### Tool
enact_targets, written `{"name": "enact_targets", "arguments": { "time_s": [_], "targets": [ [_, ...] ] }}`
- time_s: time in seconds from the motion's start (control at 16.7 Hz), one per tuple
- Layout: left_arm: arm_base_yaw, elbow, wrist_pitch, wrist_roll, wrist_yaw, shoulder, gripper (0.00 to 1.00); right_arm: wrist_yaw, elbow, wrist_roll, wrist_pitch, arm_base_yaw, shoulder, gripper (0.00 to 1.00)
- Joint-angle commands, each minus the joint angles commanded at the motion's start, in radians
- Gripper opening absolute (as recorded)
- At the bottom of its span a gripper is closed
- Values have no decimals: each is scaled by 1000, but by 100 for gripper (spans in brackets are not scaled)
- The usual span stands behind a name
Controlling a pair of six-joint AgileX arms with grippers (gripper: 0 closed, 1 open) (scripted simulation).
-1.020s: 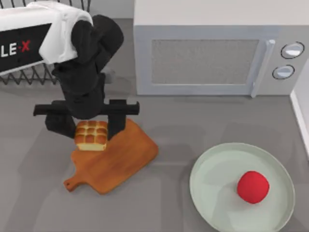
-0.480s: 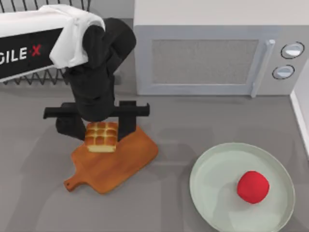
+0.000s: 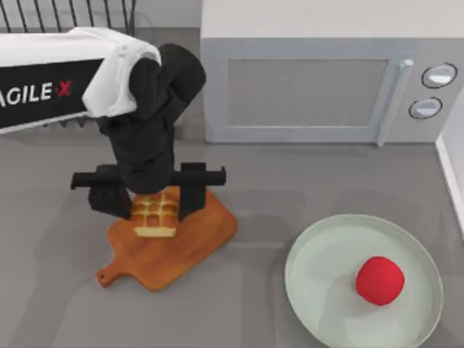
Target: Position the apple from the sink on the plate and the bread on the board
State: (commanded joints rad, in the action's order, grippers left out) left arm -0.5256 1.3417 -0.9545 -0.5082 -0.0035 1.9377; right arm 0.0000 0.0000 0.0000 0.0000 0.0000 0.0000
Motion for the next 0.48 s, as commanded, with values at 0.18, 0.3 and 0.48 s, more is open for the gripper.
{"name": "enact_targets", "arguments": {
  "time_s": [0.18,0.3,0.48],
  "targets": [
    [0,-19,33,0,0,9,0,0,0,0,0,0,0,100],
    [-1,-31,58,-1,0,14,0,0,0,0,0,0,0,100],
    [-2,-47,78,-1,-1,28,0,0,0,0,0,0,0,100]
  ]
}}
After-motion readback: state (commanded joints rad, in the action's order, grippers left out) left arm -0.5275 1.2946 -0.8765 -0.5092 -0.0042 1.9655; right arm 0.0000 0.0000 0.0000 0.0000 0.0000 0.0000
